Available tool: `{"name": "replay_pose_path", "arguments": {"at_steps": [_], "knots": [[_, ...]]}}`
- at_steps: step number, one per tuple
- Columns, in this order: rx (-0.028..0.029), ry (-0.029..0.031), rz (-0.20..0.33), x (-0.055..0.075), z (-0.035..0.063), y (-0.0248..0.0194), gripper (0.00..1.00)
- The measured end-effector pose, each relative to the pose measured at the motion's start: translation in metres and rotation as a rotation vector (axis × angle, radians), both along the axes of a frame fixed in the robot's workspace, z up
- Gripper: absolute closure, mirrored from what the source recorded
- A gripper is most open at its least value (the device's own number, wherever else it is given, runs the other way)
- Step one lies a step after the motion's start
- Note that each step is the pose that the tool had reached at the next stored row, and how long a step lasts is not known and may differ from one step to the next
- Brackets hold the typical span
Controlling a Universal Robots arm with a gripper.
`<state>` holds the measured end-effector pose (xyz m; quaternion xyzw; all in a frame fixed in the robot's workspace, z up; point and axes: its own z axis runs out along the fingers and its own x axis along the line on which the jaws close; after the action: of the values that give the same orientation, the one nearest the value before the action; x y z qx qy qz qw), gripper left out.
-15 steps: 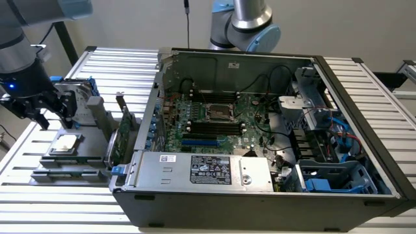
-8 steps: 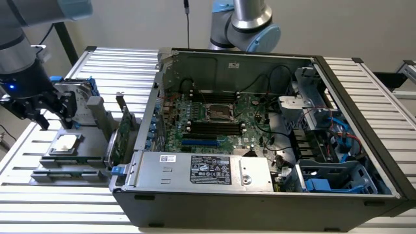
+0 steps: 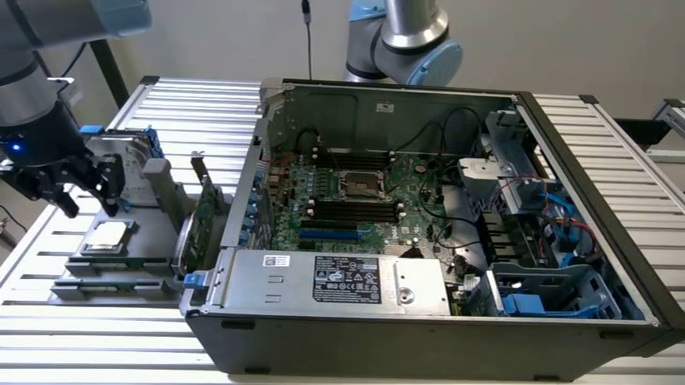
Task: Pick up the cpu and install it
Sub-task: 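Pick up the cpu and move it towards the insertion slot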
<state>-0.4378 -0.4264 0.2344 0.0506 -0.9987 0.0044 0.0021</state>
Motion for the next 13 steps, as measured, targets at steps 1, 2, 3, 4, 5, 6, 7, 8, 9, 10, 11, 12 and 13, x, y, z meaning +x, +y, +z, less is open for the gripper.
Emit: {"name": "replay_pose_path", "arguments": {"at_steps": [1, 2, 3, 4, 5, 6, 7, 8, 9, 10, 11, 12, 13], "knots": [[0.0000, 0.0000, 0.000, 0.000, -0.0003, -0.0011, 0.40], [-0.0001, 0.0001, 0.000, 0.000, -0.0007, -0.0023, 0.40], [-0.0001, 0.0001, 0.000, 0.000, -0.0014, -0.0035, 0.40], [0.0000, 0.0000, 0.000, 0.000, -0.0023, -0.0045, 0.40], [0.0000, -0.0001, 0.000, 0.000, -0.0036, -0.0053, 0.40], [0.0001, -0.0001, 0.000, 0.000, -0.0054, -0.0058, 0.40], [-0.0001, 0.0001, 0.000, 0.001, -0.0071, -0.0062, 0.40], [0.0001, -0.0001, 0.000, 0.001, -0.0090, -0.0066, 0.40], [0.0000, -0.0001, 0.000, 0.001, -0.0108, -0.0070, 0.40], [-0.0001, 0.0000, 0.000, 0.001, -0.0126, -0.0075, 0.40], [-0.0001, -0.0001, 0.000, 0.001, -0.0144, -0.0079, 0.40], [0.0001, -0.0003, 0.000, 0.001, -0.0163, -0.0082, 0.40], [0.0000, -0.0004, 0.000, 0.001, -0.0180, -0.0087, 0.40]]}}
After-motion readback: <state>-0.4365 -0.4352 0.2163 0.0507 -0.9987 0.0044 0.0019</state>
